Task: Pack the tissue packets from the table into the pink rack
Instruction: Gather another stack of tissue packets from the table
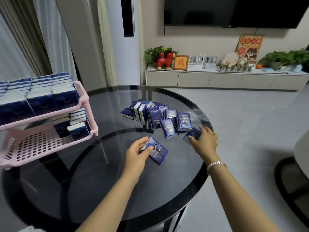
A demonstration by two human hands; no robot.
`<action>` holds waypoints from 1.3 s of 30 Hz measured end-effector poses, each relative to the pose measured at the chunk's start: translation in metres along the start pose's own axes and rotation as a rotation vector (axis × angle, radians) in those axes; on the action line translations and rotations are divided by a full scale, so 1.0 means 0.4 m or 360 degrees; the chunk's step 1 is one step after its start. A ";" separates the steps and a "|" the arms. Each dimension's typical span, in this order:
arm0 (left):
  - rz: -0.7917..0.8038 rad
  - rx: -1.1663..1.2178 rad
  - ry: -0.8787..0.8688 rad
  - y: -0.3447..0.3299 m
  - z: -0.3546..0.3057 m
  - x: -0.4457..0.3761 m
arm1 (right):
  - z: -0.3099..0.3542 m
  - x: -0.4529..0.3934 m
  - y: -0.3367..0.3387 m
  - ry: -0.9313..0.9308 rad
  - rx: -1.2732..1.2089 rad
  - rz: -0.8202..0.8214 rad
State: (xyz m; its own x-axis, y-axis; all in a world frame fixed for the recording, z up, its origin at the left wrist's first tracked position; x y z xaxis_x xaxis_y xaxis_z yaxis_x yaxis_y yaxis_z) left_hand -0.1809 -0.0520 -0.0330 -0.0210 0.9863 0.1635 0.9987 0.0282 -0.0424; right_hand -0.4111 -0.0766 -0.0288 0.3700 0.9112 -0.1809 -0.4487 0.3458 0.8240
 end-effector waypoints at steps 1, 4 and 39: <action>-0.0005 0.0008 0.0012 0.000 0.002 -0.003 | -0.009 -0.016 -0.005 -0.0029 -0.0008 0.0090; -0.0038 0.0022 0.0037 0.004 0.004 -0.001 | -0.013 -0.027 -0.001 -0.0004 -0.0101 0.0184; 0.0007 0.0296 0.0209 0.054 -0.005 0.000 | 0.230 0.211 -0.058 0.0260 -0.1476 0.0387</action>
State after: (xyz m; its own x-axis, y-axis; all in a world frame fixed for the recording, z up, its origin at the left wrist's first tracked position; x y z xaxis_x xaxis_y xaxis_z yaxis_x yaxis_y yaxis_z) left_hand -0.1592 -0.0519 -0.0318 0.0015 0.9572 0.2893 0.9727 0.0657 -0.2225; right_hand -0.2948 -0.0284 -0.0139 0.0964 0.9767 -0.1918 -0.9867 0.1192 0.1109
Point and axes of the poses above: each hand's wrist, its own x-axis away from the middle knuckle, its own y-axis out of the back of the hand, z = x × y, the point moved 1 cm from there along -x, towards the middle knuckle, and after that the axes turned 9 degrees about y, right-handed, at the moved point
